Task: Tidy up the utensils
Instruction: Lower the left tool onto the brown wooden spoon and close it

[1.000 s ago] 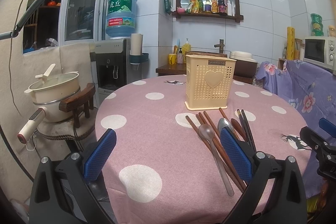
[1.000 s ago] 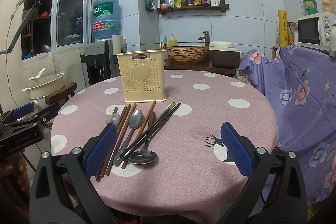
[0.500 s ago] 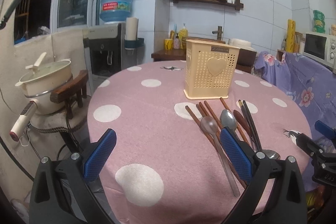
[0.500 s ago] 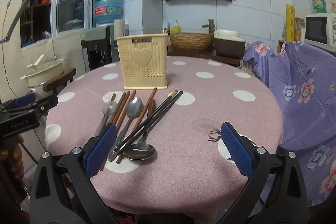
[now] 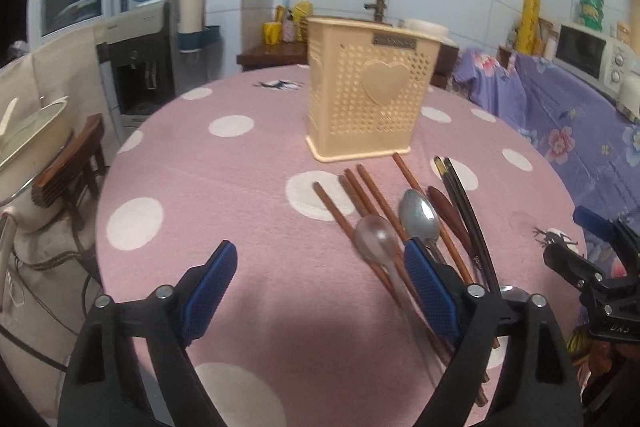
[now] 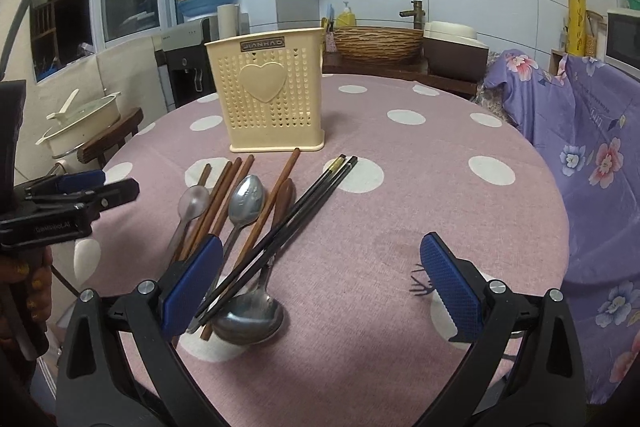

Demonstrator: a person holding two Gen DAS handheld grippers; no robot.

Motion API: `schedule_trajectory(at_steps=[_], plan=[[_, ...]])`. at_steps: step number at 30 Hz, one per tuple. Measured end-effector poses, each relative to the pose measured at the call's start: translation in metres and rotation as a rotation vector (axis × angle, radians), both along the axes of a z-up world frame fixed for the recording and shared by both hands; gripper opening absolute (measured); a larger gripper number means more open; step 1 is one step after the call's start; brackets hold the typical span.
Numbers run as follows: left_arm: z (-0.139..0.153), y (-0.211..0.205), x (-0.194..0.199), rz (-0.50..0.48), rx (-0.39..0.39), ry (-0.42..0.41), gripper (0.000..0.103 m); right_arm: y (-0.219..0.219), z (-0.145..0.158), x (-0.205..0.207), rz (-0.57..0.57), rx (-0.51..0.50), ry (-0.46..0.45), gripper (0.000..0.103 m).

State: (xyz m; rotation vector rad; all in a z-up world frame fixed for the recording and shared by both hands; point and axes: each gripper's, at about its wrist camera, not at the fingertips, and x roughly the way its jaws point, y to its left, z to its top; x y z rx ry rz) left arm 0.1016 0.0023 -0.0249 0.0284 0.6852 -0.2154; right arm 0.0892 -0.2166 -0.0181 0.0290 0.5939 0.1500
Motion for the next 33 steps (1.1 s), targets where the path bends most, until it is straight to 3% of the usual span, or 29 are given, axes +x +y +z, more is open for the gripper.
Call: schedule_trajectory(at_steps=[4,7,25,33], plan=[[-0.007,-0.016,0.016,-0.036,0.021,0.062,0.069,-0.002,0.001,0.002,-0.022,0.001,-0.005,0.098],[-0.013,-0.024,0.026,-0.039,0.021,0.107,0.067,-0.002,0.0,0.002,-0.03,-0.012,0.001,0.098],[-0.023,-0.05,0.052,0.028,0.072,0.169,0.037,-0.012,-0.013,0.002,-0.037,0.025,0.029,0.098],[-0.023,-0.049,0.054,0.036,0.056,0.165,0.036,-0.012,-0.013,0.002,-0.034,0.024,0.034,0.098]])
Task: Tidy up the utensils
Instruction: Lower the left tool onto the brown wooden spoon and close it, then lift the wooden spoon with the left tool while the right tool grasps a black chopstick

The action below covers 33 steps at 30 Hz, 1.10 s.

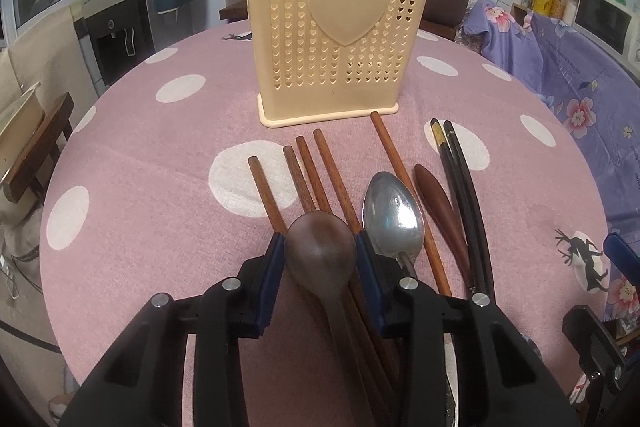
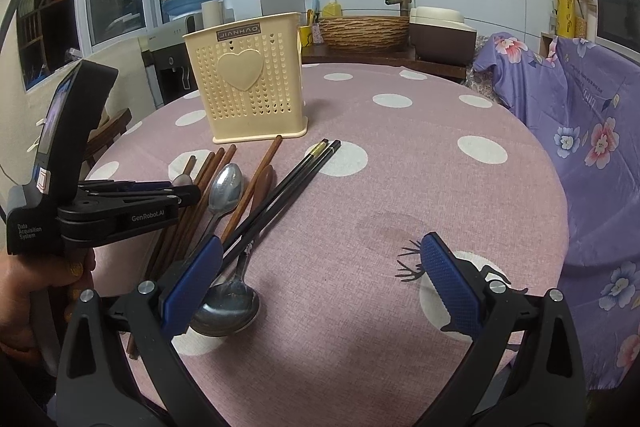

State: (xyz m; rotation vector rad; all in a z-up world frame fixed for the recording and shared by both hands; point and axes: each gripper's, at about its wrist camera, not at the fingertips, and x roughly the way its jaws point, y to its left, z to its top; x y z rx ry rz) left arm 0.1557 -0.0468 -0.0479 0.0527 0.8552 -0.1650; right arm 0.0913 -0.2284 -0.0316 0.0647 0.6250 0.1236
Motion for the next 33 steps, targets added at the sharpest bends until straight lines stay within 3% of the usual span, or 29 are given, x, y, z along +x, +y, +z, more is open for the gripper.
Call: schedule_trajectory(at_steps=[10,22,33], plan=[[0.025,0.031,-0.002,0.013,-0.078,-0.071,0.036,-0.006,0.005,0.034,0.022,0.065,0.055,0.097],[0.044,0.052,0.004,-0.001,-0.084,-0.139,0.036,-0.012,-0.001,0.135,-0.045,0.193,0.271,0.041],[0.046,0.055,0.005,-0.02,-0.092,-0.155,0.036,0.006,-0.015,0.177,-0.081,0.154,0.4,0.02]])
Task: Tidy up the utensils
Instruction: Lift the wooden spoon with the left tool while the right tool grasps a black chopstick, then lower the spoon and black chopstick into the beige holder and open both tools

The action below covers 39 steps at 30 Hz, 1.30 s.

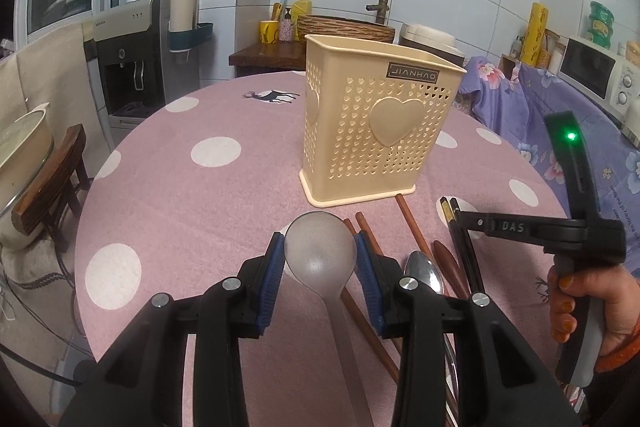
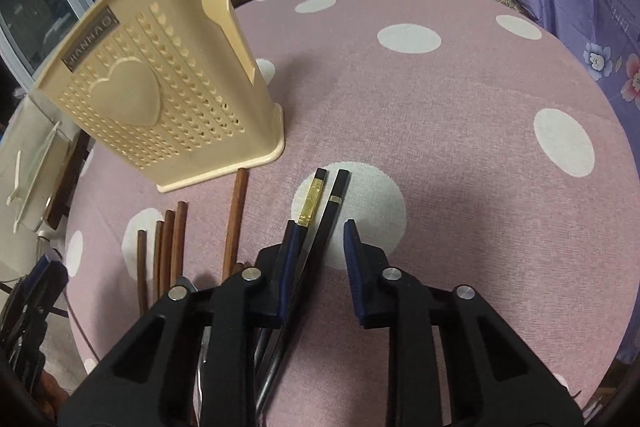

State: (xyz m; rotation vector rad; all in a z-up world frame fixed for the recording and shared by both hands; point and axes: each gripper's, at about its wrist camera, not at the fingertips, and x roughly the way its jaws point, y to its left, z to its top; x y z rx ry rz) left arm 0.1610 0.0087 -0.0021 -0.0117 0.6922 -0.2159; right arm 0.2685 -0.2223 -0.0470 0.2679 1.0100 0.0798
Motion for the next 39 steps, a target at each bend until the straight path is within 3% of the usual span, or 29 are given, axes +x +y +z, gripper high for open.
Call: schedule_trajectory(at_steps=[9,19,27,32,39], plan=[[0.001,0.002,0.001,-0.008,-0.007,-0.004,0.036,-0.005,-0.005,0.001,-0.022,0.0,0.022,0.013],[-0.001,0.002,0.005,-0.008,0.0,0.001,0.036,0.002,-0.006,0.016,-0.022,-0.03,0.026,0.012],[0.007,0.002,0.007,0.007,-0.006,-0.031,0.036,-0.005,-0.005,0.02,-0.037,0.038,0.022,0.009],[0.015,-0.001,0.005,0.001,-0.005,-0.062,0.036,-0.006,0.012,0.011,-0.019,0.102,-0.046,0.008],[0.037,0.005,0.002,-0.008,-0.033,-0.11,0.036,-0.014,0.064,-0.021,0.04,0.153,-0.219,0.008]])
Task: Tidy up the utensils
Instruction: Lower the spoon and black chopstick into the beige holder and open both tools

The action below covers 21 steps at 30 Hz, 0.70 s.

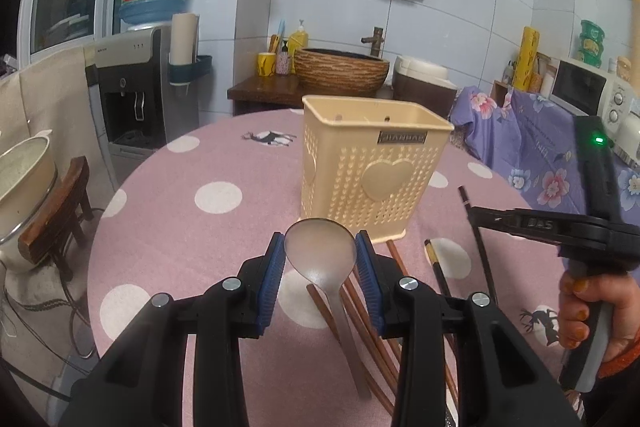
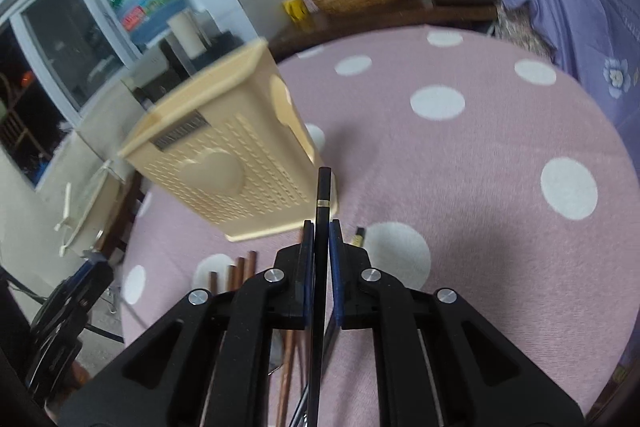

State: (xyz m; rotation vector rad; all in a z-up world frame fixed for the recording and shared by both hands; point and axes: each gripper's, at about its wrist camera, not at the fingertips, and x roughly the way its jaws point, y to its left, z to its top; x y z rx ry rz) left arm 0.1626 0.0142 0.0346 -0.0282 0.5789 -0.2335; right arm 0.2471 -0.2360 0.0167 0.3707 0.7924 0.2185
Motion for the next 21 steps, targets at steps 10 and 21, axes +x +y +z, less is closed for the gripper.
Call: schedule_trajectory(at_steps=[10,21], plan=[[0.022,0.002,-0.002,-0.014,-0.025,-0.045,0.036,-0.005,0.066,-0.057,0.072,-0.036,-0.23,0.008],[0.04,0.008,-0.003,-0.026,-0.05,-0.071,0.036,-0.012,0.093,-0.072,0.104,-0.027,-0.297,0.008]])
